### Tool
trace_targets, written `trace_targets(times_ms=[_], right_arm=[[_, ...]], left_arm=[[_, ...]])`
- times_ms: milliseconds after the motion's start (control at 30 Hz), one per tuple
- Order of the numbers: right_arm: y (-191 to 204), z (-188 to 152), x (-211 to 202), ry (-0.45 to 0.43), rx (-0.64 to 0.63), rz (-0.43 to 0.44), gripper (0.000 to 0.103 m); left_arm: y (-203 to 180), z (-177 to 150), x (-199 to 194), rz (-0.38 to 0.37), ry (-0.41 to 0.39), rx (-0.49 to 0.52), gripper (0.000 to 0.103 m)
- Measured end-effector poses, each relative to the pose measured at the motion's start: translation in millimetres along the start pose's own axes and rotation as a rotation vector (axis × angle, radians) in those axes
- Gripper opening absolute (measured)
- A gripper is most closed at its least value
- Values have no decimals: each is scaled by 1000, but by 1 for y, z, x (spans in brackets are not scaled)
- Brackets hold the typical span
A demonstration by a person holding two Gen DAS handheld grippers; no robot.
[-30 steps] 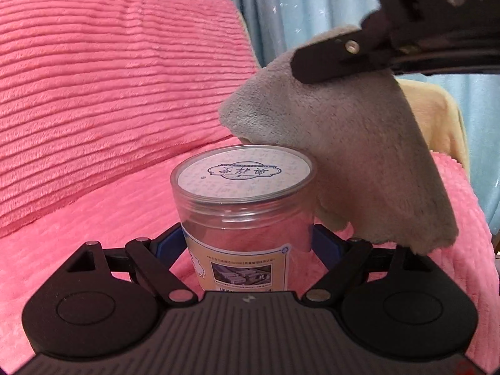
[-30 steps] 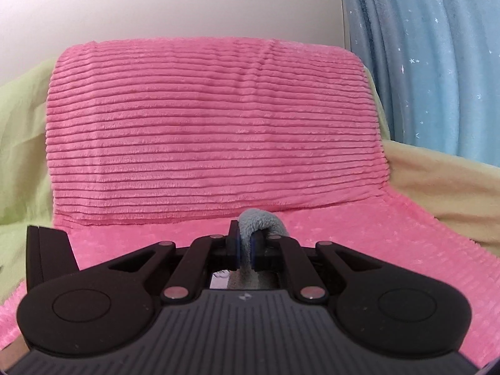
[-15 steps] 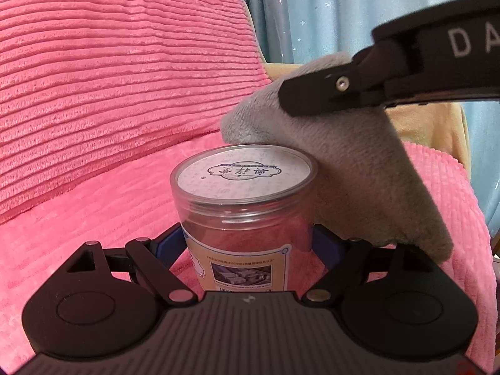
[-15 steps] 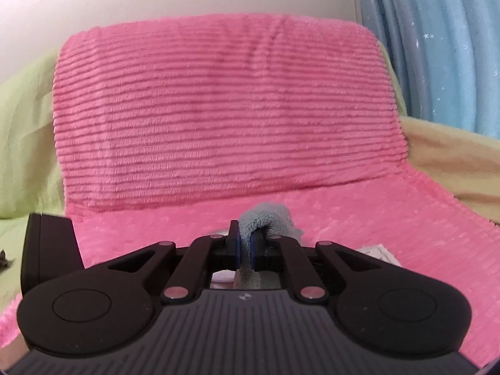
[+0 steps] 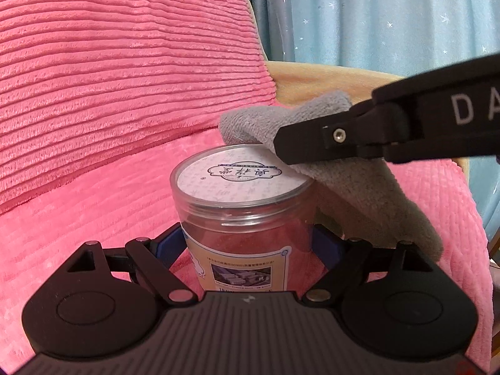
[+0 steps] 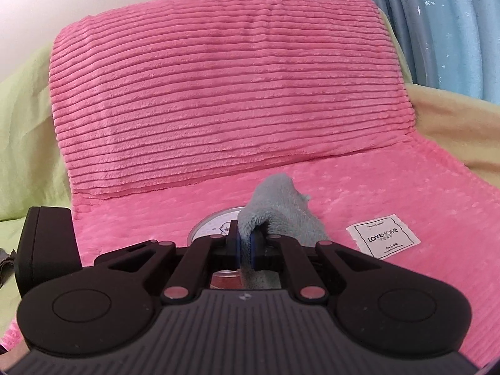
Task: Clean container
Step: 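Hold the jar in the left tool while the right tool wipes its lid with the cloth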
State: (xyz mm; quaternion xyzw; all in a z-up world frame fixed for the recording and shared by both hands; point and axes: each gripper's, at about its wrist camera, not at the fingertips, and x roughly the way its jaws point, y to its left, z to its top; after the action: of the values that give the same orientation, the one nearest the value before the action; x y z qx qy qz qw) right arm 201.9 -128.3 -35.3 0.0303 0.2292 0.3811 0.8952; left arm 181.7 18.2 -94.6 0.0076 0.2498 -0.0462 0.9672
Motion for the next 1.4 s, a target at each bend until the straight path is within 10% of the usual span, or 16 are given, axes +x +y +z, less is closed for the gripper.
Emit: trace_targets(times_ms=[1400], right_arm=[[-41,-3,19,43,240,223,4]], left_arm=[[-5,-2,-6,-153,-2,131,85]])
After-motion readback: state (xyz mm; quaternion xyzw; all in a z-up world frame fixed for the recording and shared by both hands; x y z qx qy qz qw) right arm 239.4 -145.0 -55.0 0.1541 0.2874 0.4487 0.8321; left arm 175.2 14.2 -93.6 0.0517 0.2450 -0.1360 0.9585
